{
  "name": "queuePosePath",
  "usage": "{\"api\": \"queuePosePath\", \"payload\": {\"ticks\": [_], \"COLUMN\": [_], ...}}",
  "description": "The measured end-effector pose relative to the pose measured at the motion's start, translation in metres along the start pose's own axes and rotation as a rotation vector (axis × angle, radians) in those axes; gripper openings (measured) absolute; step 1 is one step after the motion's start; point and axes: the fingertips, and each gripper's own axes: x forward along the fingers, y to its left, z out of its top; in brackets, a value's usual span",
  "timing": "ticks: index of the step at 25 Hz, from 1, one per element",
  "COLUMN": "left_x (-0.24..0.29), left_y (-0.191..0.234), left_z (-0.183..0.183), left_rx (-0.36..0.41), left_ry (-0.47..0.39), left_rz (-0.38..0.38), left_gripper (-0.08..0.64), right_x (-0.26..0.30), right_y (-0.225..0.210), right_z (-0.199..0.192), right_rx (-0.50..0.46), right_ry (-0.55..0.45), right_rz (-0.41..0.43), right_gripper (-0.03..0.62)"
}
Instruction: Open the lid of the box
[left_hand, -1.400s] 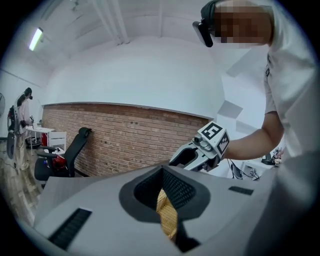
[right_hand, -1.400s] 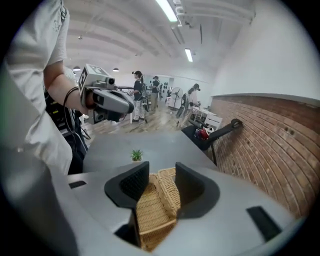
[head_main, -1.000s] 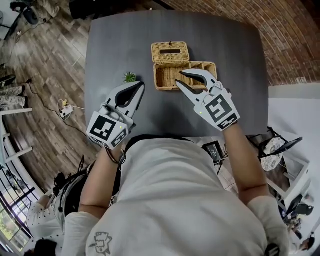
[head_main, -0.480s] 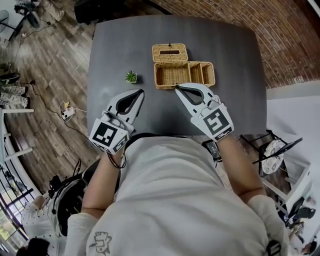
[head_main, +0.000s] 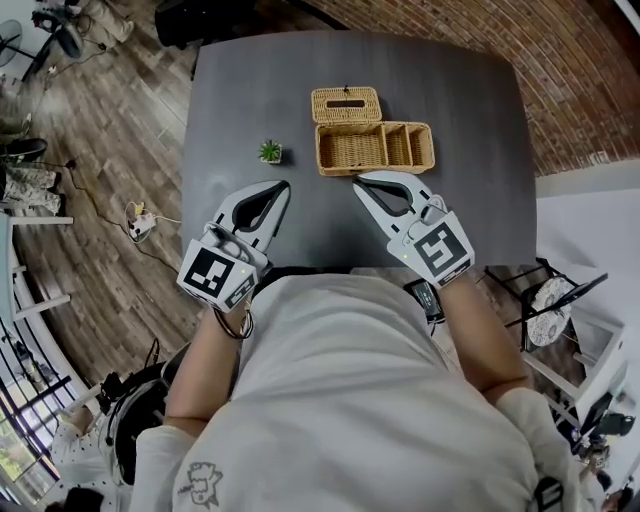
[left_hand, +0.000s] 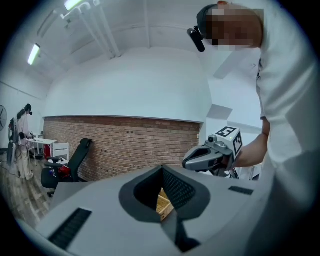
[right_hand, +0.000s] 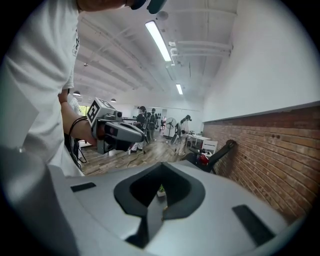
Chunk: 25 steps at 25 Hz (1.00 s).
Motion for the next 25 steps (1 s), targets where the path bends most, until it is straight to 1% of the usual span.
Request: {"api": "queuePosePath", "payload": {"ticks": [4,7,13,18,22,25], "left_x": [-0.007,-0.017,-0.053,-0.083,-0.097,-0.101], "left_y": [0.003,0.002,-0.002,-0.011,-0.021,-0.029], "left_z": [0.005,0.008,0.011,0.005,0.001,0.0], "left_rx": [0.007,0.006,0.014,0.023,0.023,0.014], "left_ry": [-0.001,-0.003,-0.012,-0.016,-0.021,-0.023], "left_rz": [-0.018,-0.037,-0.078,-0.101,-0.112,-0.11], "left_gripper": [0.011,0.011,0.011,0.011,0.011,0.011], "right_x": [0.0,0.0,0.004,0.0,-0.008,-0.013], "right_y": [0.004,0.011,0.038,0.066,0.085,0.094], "right_z": [0.007,0.008,0.021,0.024,0.023,0.025], "right_rx": [-0.014,-0.002,0.026,0.049,0.064,0.057], "right_ry": [-0.001,0.001,-0.006,-0.007,-0.003,-0.009], "right_rz": [-0.019,-0.041,-0.083,-0.118,-0.124,-0.11], "right_gripper": [0.005,0.005,0.005,0.005,0.005,0.005]}}
